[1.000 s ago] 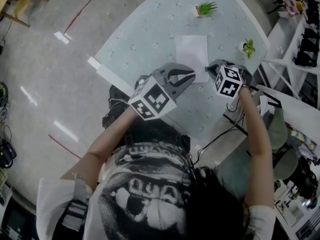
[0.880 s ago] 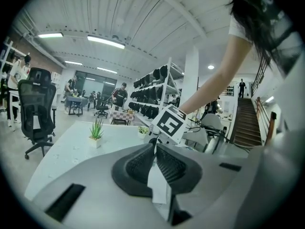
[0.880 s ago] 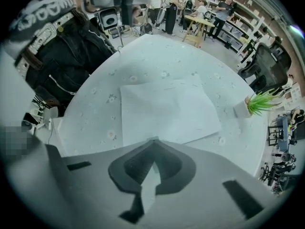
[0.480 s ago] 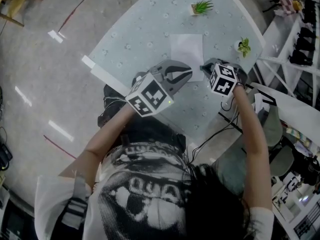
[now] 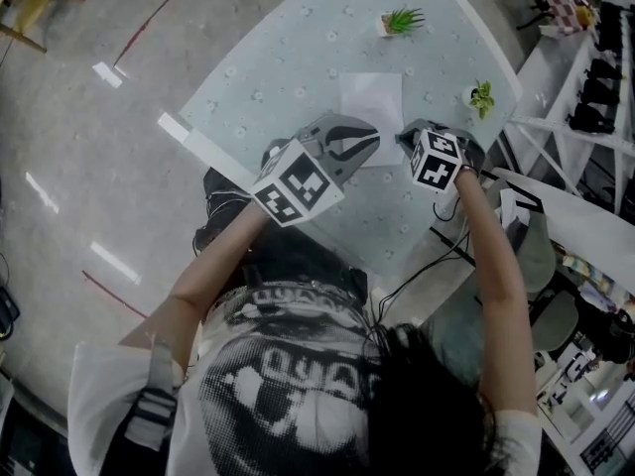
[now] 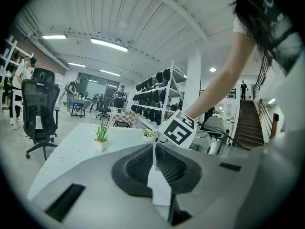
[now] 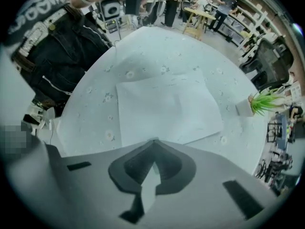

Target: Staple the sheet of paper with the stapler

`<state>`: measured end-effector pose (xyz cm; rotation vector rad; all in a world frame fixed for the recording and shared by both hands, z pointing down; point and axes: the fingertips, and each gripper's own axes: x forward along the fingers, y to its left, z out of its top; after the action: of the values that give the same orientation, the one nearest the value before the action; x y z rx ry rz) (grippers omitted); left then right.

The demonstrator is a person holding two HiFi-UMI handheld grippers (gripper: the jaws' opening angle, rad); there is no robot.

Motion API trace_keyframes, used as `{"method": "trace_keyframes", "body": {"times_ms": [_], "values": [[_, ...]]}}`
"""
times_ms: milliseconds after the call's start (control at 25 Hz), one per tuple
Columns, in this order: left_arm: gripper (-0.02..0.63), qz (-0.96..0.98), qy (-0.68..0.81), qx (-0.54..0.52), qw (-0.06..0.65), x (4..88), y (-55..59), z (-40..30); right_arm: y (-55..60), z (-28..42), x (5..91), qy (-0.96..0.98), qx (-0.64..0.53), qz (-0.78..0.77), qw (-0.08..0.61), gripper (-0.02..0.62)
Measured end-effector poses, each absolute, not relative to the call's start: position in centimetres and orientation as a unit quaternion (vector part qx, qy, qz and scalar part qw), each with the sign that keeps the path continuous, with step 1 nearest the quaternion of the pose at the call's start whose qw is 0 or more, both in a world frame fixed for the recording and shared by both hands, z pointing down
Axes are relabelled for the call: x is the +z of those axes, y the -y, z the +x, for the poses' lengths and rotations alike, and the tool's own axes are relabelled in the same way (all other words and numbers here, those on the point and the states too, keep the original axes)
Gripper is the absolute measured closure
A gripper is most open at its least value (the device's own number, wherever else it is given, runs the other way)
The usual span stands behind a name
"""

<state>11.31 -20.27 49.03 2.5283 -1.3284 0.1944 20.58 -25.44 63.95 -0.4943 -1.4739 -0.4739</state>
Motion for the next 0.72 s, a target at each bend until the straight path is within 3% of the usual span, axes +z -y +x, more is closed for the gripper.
{"method": "trace_keyframes", "body": {"times_ms": [720], "values": [[0.584,0.866,0.471,0.097,0.138,48.4,16.0,7.2,25.5,20.4,62.8,0.699,-0.171,-0.2,0.665,0.594]]}}
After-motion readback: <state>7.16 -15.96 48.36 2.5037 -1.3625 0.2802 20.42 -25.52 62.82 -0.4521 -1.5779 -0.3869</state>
